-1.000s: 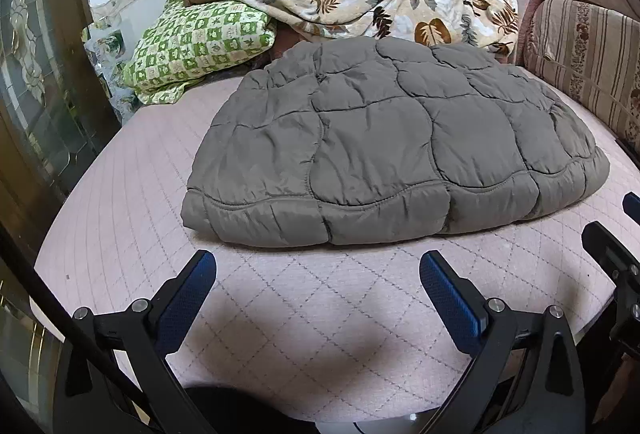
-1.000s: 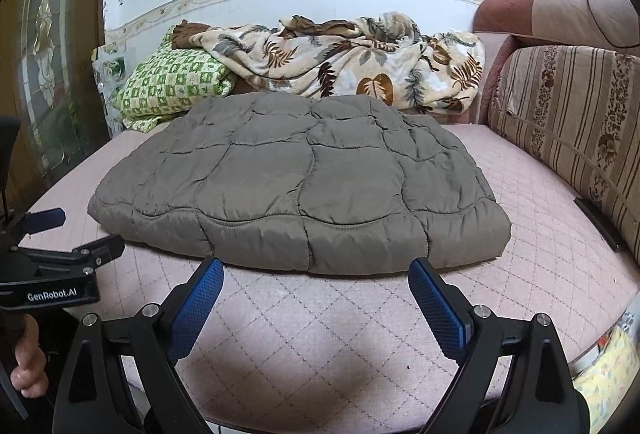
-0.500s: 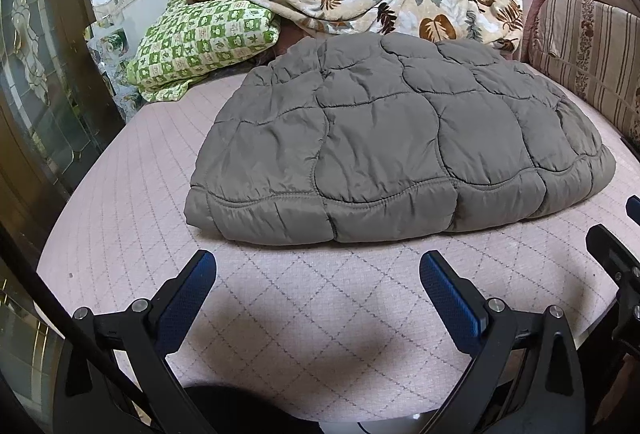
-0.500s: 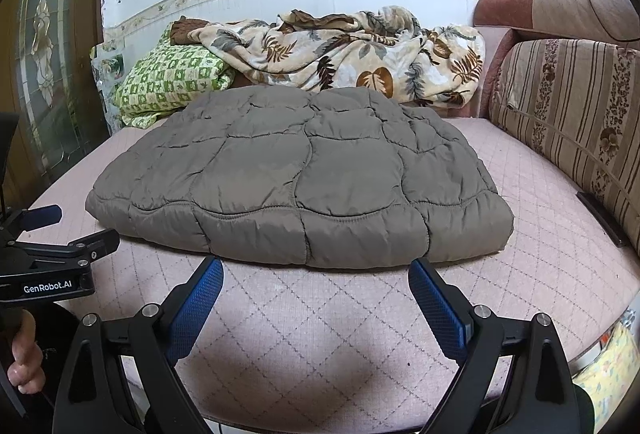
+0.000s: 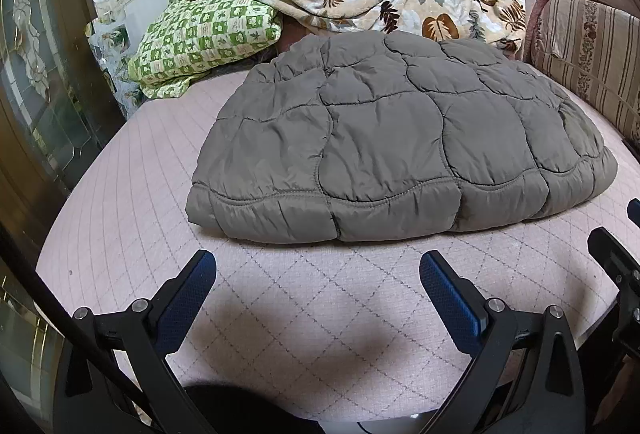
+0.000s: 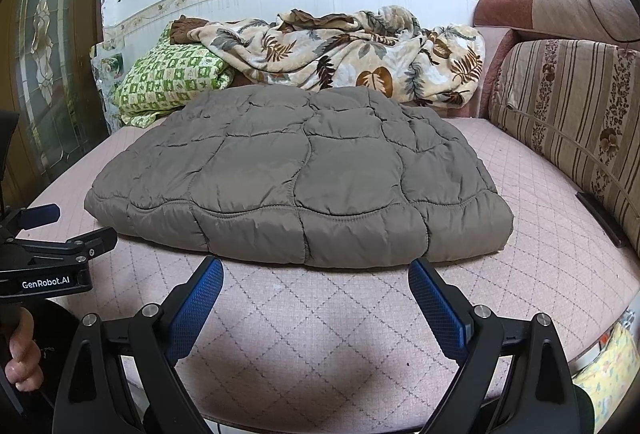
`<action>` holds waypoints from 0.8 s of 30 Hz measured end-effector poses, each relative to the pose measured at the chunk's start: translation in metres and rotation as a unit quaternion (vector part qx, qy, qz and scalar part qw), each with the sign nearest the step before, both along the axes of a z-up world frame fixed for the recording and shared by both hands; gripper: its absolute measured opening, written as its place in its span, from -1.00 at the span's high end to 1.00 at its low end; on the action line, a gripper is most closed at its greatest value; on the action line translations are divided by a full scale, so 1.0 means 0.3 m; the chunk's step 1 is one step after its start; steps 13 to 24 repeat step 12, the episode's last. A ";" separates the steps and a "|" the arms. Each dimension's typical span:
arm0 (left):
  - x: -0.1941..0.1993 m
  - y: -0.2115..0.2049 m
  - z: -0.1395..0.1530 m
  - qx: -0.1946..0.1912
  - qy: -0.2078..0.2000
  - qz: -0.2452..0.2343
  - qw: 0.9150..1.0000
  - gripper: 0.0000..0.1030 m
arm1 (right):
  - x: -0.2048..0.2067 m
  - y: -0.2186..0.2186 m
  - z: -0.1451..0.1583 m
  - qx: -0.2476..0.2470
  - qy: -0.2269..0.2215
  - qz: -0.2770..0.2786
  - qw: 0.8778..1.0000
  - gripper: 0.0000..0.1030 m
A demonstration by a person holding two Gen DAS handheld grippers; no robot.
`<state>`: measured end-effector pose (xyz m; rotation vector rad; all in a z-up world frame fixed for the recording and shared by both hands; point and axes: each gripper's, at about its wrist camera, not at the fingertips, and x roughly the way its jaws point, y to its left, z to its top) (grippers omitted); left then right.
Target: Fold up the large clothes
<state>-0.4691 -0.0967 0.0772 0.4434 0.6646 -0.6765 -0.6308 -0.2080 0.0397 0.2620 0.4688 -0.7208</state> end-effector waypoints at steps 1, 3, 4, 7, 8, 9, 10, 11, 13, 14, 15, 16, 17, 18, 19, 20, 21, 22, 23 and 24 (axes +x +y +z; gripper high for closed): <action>0.002 0.001 0.002 0.000 0.001 0.000 1.000 -0.97 | 0.000 0.001 0.000 0.000 0.000 0.000 1.000 -0.86; 0.005 0.003 0.003 0.000 0.003 0.000 1.000 -0.97 | -0.001 0.000 -0.001 0.000 0.000 0.000 1.000 -0.86; 0.006 0.003 0.005 0.000 0.004 0.000 1.000 -0.97 | -0.001 0.000 -0.001 0.000 0.000 0.000 1.000 -0.86; 0.008 0.017 0.010 -0.014 0.020 -0.013 1.000 -0.97 | -0.003 -0.002 -0.001 0.000 -0.001 0.000 1.000 -0.86; 0.008 0.022 0.011 -0.017 0.022 -0.013 1.000 -0.97 | -0.004 -0.004 -0.002 0.000 -0.001 0.000 1.000 -0.86; 0.006 0.024 0.013 -0.016 0.018 -0.010 1.000 -0.97 | -0.002 -0.002 -0.003 0.000 -0.001 -0.001 1.000 -0.86; 0.004 0.024 0.014 -0.015 0.016 -0.009 1.000 -0.97 | -0.004 -0.003 -0.003 -0.001 -0.002 -0.002 1.000 -0.86; 0.002 0.023 0.013 -0.014 0.013 -0.008 1.000 -0.97 | -0.004 -0.004 -0.004 0.000 -0.002 -0.002 1.000 -0.86; 0.000 0.020 0.013 -0.011 0.010 -0.006 1.000 -0.97 | -0.004 -0.003 -0.003 0.000 -0.002 -0.003 1.000 -0.86; 0.000 0.020 0.013 -0.011 0.010 -0.006 1.000 -0.97 | -0.004 -0.003 -0.003 0.000 -0.002 -0.003 1.000 -0.86; 0.000 0.020 0.013 -0.011 0.010 -0.006 1.000 -0.97 | -0.004 -0.003 -0.003 0.000 -0.002 -0.003 1.000 -0.86; 0.000 0.020 0.013 -0.011 0.010 -0.006 1.000 -0.97 | -0.004 -0.003 -0.003 0.000 -0.002 -0.003 1.000 -0.86; 0.000 0.020 0.013 -0.011 0.010 -0.006 1.000 -0.97 | -0.004 -0.003 -0.003 0.000 -0.002 -0.003 1.000 -0.86; 0.000 0.020 0.013 -0.011 0.010 -0.006 1.000 -0.97 | -0.004 -0.003 -0.003 0.000 -0.002 -0.003 1.000 -0.86; 0.000 0.020 0.013 -0.011 0.010 -0.006 1.000 -0.97 | -0.004 -0.003 -0.003 0.000 -0.002 -0.003 1.000 -0.86; 0.000 0.020 0.013 -0.011 0.010 -0.006 1.000 -0.97 | -0.004 -0.003 -0.003 0.000 -0.002 -0.003 1.000 -0.86; 0.000 0.020 0.013 -0.011 0.010 -0.006 1.000 -0.97 | -0.004 -0.003 -0.003 0.000 -0.002 -0.003 1.000 -0.86; 0.000 0.020 0.013 -0.011 0.010 -0.006 1.000 -0.97 | -0.004 -0.003 -0.003 0.000 -0.002 -0.003 1.000 -0.86; 0.000 0.020 0.013 -0.011 0.010 -0.006 1.000 -0.97 | -0.004 -0.003 -0.003 0.000 -0.002 -0.003 1.000 -0.86; 0.000 0.020 0.013 -0.011 0.010 -0.006 1.000 -0.97 | -0.004 -0.003 -0.003 0.000 -0.002 -0.003 1.000 -0.86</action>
